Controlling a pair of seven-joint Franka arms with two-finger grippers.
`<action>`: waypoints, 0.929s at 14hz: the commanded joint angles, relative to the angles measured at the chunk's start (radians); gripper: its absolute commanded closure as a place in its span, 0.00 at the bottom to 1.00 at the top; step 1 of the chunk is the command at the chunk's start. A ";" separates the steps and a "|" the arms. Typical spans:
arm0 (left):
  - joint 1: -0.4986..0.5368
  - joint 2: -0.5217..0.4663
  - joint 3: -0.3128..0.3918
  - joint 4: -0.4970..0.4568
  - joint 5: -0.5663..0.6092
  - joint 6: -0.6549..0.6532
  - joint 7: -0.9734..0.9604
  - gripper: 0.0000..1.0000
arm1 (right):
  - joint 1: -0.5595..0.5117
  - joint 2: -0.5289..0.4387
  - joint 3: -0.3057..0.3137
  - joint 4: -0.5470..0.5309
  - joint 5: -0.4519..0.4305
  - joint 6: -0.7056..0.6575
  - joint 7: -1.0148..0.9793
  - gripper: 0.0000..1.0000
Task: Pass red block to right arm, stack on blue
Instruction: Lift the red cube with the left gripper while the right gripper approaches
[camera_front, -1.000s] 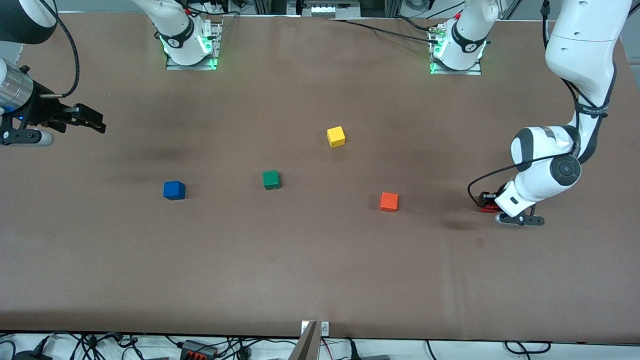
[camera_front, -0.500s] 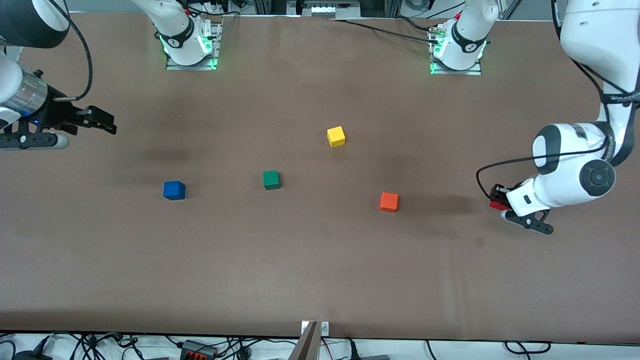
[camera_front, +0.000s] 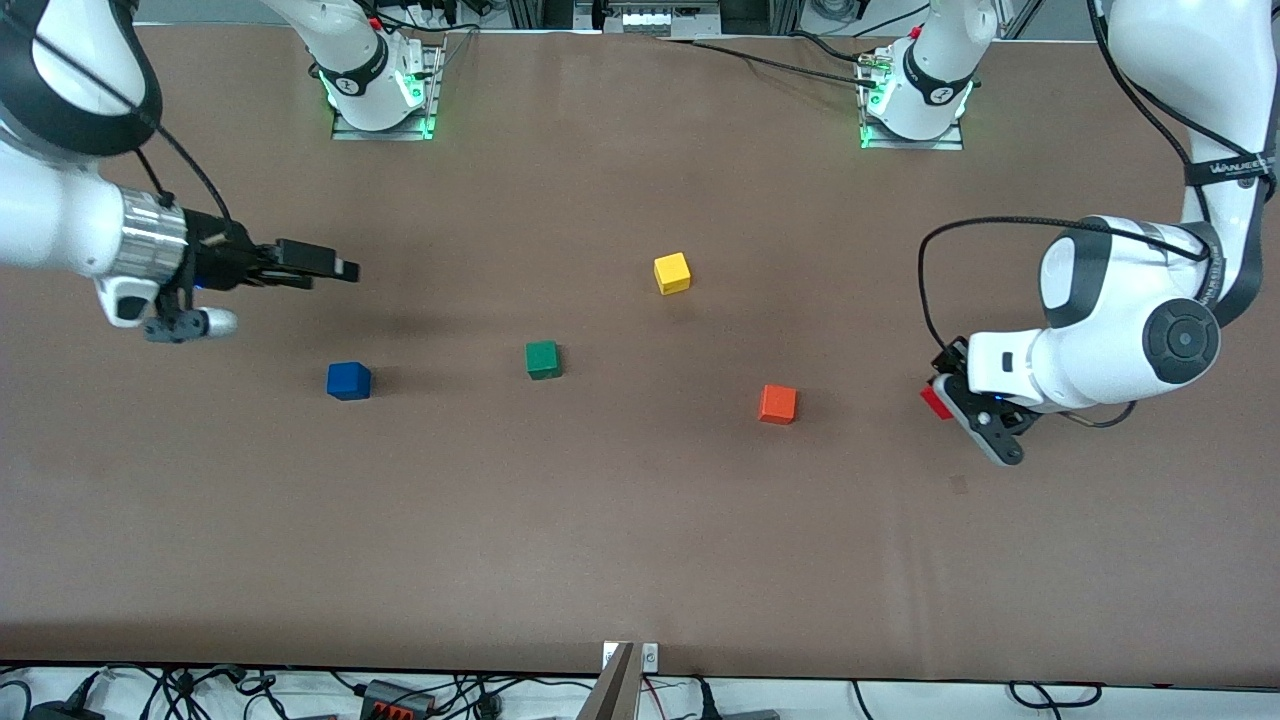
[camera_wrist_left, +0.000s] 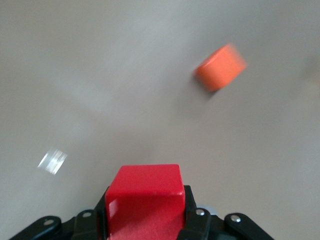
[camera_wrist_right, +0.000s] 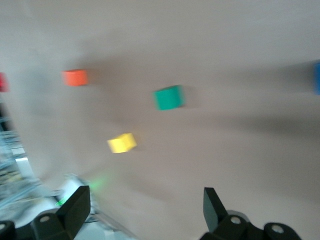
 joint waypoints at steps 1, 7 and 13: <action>0.013 -0.007 -0.003 0.008 -0.201 -0.019 0.252 0.90 | 0.027 0.096 -0.003 0.051 0.199 -0.001 -0.005 0.00; -0.004 0.006 -0.047 0.008 -0.682 -0.011 0.643 0.90 | 0.108 0.197 -0.003 0.065 0.589 0.002 -0.057 0.00; -0.012 0.013 -0.105 -0.007 -1.032 -0.010 0.923 0.90 | 0.144 0.277 -0.003 0.064 0.841 -0.012 -0.295 0.00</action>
